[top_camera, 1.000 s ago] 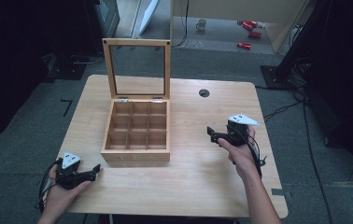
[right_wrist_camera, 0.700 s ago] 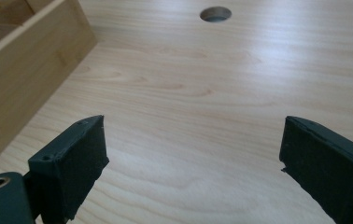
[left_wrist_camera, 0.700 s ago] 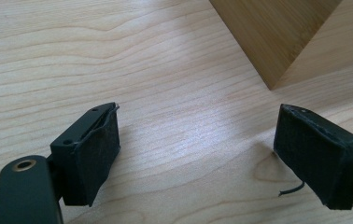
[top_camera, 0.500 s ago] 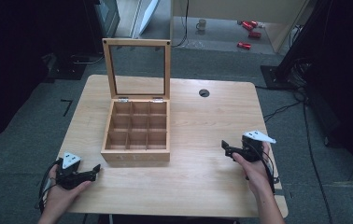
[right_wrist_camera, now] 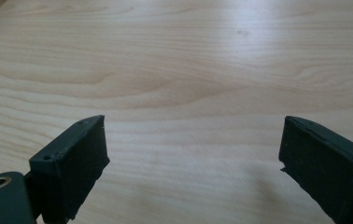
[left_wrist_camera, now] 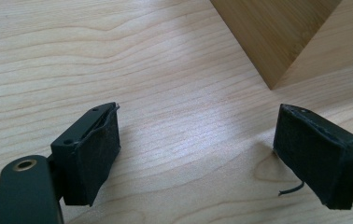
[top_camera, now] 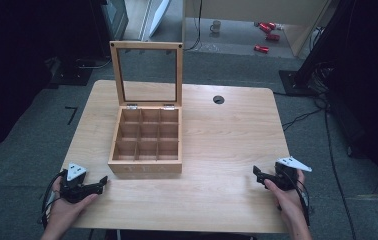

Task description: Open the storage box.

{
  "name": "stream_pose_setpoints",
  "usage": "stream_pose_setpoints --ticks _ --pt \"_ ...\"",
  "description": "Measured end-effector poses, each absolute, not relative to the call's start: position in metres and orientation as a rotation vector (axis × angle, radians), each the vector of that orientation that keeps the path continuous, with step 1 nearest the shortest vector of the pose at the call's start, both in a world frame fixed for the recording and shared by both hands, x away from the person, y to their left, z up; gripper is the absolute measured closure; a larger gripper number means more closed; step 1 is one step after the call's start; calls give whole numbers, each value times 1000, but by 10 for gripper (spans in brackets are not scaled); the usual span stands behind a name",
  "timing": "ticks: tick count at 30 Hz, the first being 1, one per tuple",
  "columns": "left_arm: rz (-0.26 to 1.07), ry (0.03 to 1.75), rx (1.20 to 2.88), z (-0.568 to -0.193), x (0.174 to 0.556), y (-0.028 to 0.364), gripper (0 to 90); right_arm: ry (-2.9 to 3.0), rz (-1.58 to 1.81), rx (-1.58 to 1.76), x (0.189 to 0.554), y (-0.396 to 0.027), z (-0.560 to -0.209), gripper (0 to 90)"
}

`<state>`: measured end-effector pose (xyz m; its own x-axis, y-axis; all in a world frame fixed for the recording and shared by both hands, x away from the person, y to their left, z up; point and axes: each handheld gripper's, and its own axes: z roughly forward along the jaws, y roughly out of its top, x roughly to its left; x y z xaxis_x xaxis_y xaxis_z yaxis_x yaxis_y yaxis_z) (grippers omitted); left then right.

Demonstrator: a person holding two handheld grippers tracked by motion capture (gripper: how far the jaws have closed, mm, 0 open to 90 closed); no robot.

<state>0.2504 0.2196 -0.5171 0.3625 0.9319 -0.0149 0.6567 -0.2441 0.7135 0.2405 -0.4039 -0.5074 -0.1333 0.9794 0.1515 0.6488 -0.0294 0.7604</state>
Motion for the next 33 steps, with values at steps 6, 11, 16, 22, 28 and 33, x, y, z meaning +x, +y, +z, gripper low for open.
stream_pose_setpoints --ticks 6,11,16,22,28,33 --pt "561 1371 1997 -517 250 219 149 1803 956 1727 222 -419 -514 76" --pt "562 1371 1998 -517 250 219 149 1795 935 1744 212 -426 -519 76" --pt "562 1371 1998 -517 250 219 149 1796 884 1741 204 -428 -523 76" --pt "562 1371 1998 -517 250 219 149 1811 802 1705 203 -420 -526 74" --pt "559 1372 1993 -517 250 220 149 1810 803 1708 203 -421 -526 73" --pt "562 1372 1996 -517 250 219 149 1810 803 1708 203 -421 -526 73"
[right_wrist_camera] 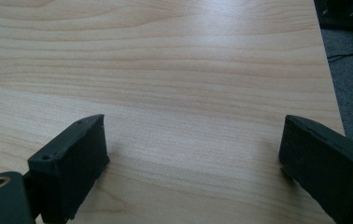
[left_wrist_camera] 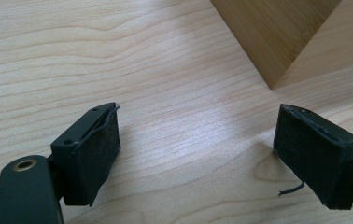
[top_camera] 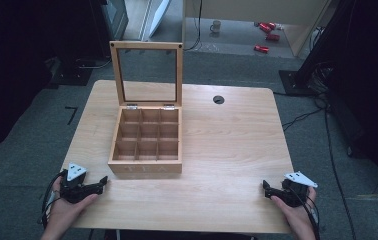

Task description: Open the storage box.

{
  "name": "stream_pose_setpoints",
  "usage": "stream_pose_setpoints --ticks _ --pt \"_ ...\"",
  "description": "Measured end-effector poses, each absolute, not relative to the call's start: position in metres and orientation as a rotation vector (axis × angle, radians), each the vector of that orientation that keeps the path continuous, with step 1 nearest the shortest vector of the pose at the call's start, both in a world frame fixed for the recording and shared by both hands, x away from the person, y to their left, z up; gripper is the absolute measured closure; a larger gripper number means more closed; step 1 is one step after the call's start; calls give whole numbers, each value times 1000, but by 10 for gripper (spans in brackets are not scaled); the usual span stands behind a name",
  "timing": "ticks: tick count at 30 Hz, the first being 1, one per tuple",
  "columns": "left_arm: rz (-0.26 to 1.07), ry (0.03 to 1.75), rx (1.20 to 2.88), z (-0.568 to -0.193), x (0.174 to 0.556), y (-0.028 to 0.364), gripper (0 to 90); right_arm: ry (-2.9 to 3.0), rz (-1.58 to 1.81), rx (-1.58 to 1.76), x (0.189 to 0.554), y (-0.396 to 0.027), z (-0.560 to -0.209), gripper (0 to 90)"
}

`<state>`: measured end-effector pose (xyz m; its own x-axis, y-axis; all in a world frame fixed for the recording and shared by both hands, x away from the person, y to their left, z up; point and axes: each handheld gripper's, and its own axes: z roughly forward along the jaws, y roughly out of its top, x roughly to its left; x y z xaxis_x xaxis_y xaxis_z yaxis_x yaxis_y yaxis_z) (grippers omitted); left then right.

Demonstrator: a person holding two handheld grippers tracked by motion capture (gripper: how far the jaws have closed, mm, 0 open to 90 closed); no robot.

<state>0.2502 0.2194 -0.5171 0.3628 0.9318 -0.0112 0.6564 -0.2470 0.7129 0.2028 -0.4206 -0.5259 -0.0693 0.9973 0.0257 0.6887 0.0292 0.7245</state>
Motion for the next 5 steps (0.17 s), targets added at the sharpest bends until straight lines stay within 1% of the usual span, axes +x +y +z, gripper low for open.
stream_pose_setpoints --ticks 5 --pt "565 1370 2002 -517 250 219 149 1810 804 1711 203 -420 -526 73"
